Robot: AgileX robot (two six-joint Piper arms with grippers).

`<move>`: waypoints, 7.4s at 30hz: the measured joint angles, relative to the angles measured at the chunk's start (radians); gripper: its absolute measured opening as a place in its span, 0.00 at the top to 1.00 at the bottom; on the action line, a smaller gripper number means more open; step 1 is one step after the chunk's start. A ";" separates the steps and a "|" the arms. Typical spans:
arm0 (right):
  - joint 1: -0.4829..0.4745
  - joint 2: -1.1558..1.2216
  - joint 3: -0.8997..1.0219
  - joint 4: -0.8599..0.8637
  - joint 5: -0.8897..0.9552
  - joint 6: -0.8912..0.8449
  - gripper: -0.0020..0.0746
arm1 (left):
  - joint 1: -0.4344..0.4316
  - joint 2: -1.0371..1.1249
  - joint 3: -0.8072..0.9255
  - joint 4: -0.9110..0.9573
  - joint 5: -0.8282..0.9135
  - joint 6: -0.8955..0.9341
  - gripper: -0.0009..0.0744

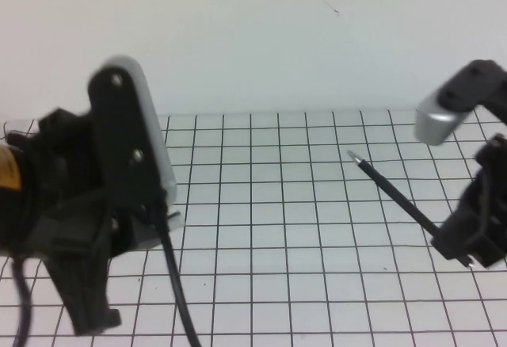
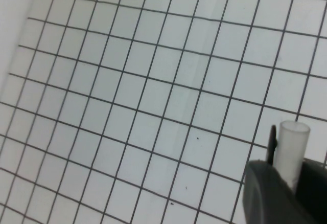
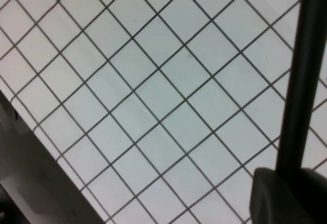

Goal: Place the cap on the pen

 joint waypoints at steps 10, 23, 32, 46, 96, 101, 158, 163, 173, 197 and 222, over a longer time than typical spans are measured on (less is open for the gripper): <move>0.000 -0.120 0.118 0.139 0.000 0.004 0.98 | 0.000 0.005 0.155 0.002 -0.188 0.007 0.89; 0.002 -0.190 0.372 0.303 0.000 -0.002 0.98 | -0.002 0.039 0.155 0.012 -0.445 0.413 0.89; 0.002 -0.226 0.489 0.305 0.002 -0.015 0.98 | -0.113 0.039 0.155 -0.136 -0.503 1.006 0.89; 0.002 -0.228 0.489 0.496 0.002 -0.055 0.98 | -0.220 0.162 0.155 -0.136 -0.445 1.081 0.89; 0.002 -0.146 0.489 0.579 0.002 -0.079 0.98 | -0.225 0.160 0.155 -0.277 -0.422 1.155 0.89; 0.002 -0.146 0.489 0.582 0.002 -0.079 0.98 | -0.225 0.160 0.155 -0.277 -0.422 1.155 0.89; 0.002 -0.146 0.489 0.717 -0.202 -0.007 0.98 | -0.225 0.178 0.155 -0.368 -0.404 1.403 0.89; 0.002 -0.146 0.489 0.730 -0.263 -0.007 0.98 | -0.225 0.178 0.155 -0.364 -0.411 1.400 0.89; 0.002 -0.146 0.489 0.774 -0.354 -0.028 0.98 | -0.223 0.178 0.155 -0.357 -0.422 1.400 0.89; 0.002 -0.146 0.489 0.819 -0.394 -0.110 0.98 | -0.217 0.178 0.155 -0.335 -0.434 1.185 0.84; 0.000 -0.089 0.487 0.478 -0.757 0.188 0.98 | -0.182 0.158 0.155 -0.239 -0.558 0.566 0.97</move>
